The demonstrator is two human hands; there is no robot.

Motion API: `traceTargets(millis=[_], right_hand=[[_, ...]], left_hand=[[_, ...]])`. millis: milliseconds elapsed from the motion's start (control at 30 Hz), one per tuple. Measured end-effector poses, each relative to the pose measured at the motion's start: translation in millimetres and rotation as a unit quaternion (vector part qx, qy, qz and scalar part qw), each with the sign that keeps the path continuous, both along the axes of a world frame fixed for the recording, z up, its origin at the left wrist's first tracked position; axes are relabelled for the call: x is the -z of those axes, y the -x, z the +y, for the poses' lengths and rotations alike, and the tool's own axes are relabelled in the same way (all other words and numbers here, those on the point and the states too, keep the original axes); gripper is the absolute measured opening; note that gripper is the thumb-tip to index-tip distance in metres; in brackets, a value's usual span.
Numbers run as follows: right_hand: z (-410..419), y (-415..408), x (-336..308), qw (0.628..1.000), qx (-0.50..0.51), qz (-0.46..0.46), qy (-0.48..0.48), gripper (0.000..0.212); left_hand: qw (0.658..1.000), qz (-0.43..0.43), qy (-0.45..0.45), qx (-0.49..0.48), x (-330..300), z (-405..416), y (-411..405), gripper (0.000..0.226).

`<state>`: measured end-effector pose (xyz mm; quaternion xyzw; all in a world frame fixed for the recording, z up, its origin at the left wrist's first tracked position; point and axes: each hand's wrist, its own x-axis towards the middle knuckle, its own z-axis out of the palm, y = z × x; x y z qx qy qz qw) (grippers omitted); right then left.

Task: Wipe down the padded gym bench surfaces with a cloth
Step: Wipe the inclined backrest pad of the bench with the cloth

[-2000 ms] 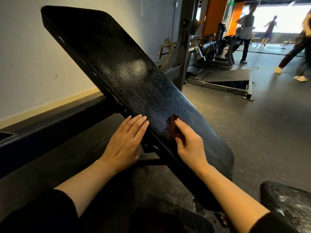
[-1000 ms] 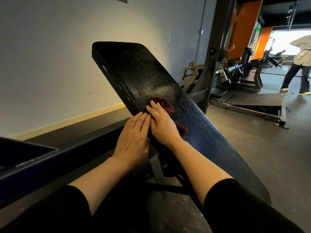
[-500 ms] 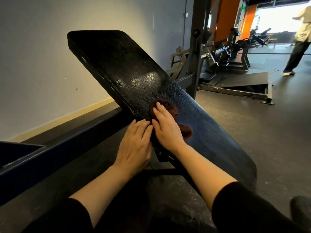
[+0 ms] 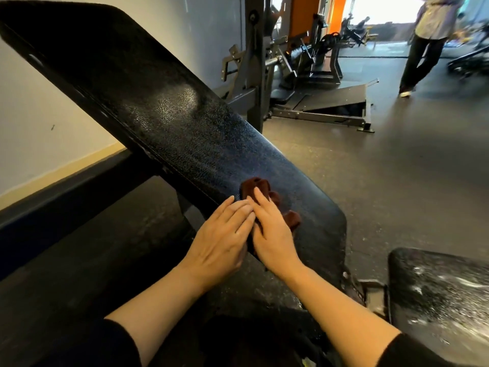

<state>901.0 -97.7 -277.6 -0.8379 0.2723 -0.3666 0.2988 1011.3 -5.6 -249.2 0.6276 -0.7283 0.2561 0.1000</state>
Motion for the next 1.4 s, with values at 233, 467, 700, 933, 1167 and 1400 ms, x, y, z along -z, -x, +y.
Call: traceTargets(millis=[233, 467, 700, 933, 1167, 1400], right_hand=[[-64.0, 38.0, 16.5, 0.985, 0.147, 0.034, -0.083, 0.043], [-15.9, -9.2, -5.5, 1.0, 0.008, 0.019, 0.024, 0.044], [-19.6, -67.4, -39.6, 0.994, 0.101, 0.007, -0.033, 0.044], [-31.7, -99.6, -69.6, 0.999, -0.006, 0.017, 0.049, 0.043], [-0.9, -132.2, -88.3, 0.985, -0.115, 0.024, 0.124, 0.044], [-55.5, -96.9, -63.2, 0.996, 0.084, 0.039, -0.004, 0.043]], left_hand=[[1.0, -0.019, 0.007, 0.001, 13.3, -3.2, -4.0, 0.043], [0.995, 0.018, 0.054, -0.086, -8.5, 6.1, -40.8, 0.045], [0.985, 0.004, 0.046, -0.168, -30.7, 27.4, -74.7, 0.049], [0.978, -0.009, 0.021, -0.208, -46.4, 33.6, -89.2, 0.057], [0.976, 0.006, 0.02, -0.215, -49.8, 37.4, -95.6, 0.061], [0.985, 0.007, 0.021, -0.172, -40.2, 30.2, -84.0, 0.053]])
